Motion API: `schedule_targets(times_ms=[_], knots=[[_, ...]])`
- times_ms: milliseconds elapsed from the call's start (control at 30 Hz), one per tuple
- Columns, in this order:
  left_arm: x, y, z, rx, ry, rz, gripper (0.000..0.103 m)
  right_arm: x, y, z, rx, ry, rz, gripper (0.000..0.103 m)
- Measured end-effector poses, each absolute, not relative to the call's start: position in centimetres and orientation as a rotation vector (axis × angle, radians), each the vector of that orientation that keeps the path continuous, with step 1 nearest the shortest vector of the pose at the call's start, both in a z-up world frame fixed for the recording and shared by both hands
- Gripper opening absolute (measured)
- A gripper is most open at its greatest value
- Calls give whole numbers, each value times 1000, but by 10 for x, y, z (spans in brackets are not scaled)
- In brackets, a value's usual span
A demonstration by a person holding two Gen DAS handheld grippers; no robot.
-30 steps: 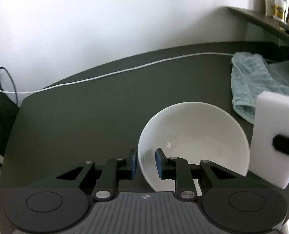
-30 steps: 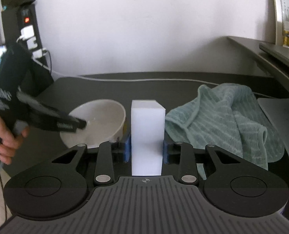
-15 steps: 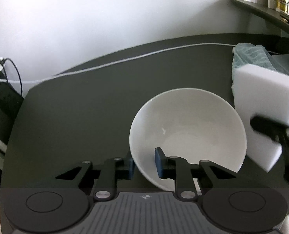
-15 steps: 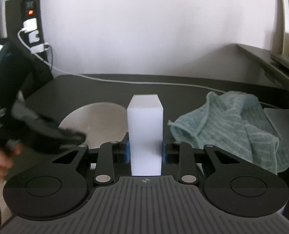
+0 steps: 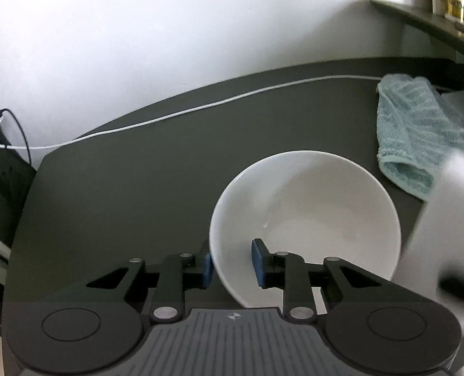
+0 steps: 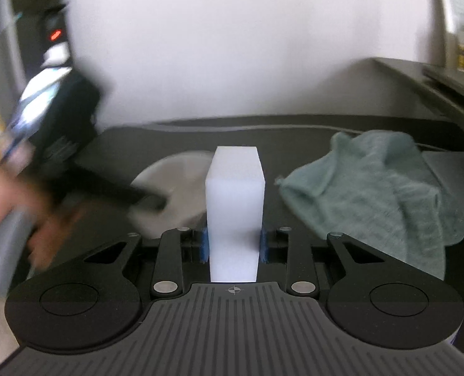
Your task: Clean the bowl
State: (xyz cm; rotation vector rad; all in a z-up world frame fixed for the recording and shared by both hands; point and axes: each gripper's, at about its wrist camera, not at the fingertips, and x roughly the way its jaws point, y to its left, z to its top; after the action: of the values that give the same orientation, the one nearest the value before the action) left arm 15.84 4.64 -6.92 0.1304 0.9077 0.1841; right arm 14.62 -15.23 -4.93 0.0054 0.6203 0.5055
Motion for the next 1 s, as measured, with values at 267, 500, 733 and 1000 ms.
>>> schedule_targets(times_ms=[267,500,733,1000], knots=[[159,43,-74,143,927,174,22,158,-131,-61,-21,638,489,31],[161,40,-75,154,921,177,25,109,-137,-57,-42,642,582,30],[160,41,-74,149,918,172,25,160,-137,-53,-51,633,492,31],[162,40,-74,151,915,160,24,139,-116,-58,-205,589,508,31]])
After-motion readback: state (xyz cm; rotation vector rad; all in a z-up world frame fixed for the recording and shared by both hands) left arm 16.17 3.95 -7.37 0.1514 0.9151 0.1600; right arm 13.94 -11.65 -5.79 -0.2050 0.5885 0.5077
